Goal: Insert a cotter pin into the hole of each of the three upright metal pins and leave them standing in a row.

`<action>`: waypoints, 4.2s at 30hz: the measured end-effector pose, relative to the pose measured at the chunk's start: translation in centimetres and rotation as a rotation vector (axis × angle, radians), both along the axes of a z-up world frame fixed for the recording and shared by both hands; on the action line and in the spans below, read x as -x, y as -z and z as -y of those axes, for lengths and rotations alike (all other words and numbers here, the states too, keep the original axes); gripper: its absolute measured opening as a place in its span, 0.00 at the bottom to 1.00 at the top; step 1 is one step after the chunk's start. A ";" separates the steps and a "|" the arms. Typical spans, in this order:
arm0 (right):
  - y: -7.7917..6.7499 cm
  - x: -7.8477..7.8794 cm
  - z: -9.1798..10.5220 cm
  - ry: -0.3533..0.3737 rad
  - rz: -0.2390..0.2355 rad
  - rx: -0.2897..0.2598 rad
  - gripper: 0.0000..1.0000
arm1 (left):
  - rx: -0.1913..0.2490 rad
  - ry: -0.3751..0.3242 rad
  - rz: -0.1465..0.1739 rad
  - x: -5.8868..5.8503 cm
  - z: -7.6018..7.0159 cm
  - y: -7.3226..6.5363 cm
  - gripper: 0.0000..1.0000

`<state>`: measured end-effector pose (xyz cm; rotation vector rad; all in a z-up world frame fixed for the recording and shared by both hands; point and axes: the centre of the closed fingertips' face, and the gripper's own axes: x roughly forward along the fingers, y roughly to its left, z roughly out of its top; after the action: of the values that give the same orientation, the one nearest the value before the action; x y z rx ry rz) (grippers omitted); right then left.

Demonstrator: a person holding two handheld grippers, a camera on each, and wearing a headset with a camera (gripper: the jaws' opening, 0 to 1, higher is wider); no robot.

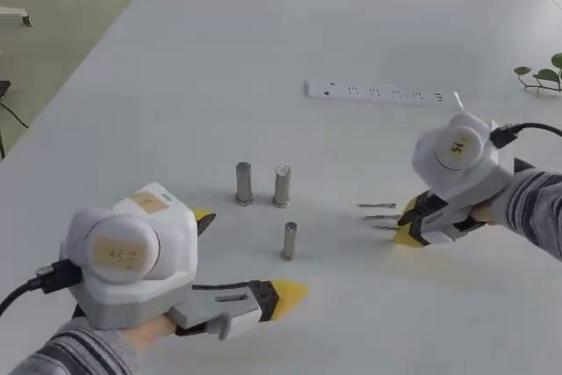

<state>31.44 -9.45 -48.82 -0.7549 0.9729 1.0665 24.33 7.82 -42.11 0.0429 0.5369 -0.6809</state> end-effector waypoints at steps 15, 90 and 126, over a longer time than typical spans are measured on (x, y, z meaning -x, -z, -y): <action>0.0 -0.4 -0.1 -0.040 0.006 0.018 0.00 | -0.003 -0.028 -0.006 -0.1 -1.0 0.4 0.71; -9.5 9.4 -11.8 -0.509 0.309 -0.282 0.00 | 0.289 0.107 -0.140 1.8 5.5 -3.8 0.00; -7.5 13.9 -11.5 -0.108 -0.265 -0.641 0.09 | 0.083 0.475 0.064 6.4 6.2 -3.0 0.00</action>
<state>17.57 2.08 -41.33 -0.1399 0.7431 1.4963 17.97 1.66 -39.14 0.1158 0.4386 -1.1607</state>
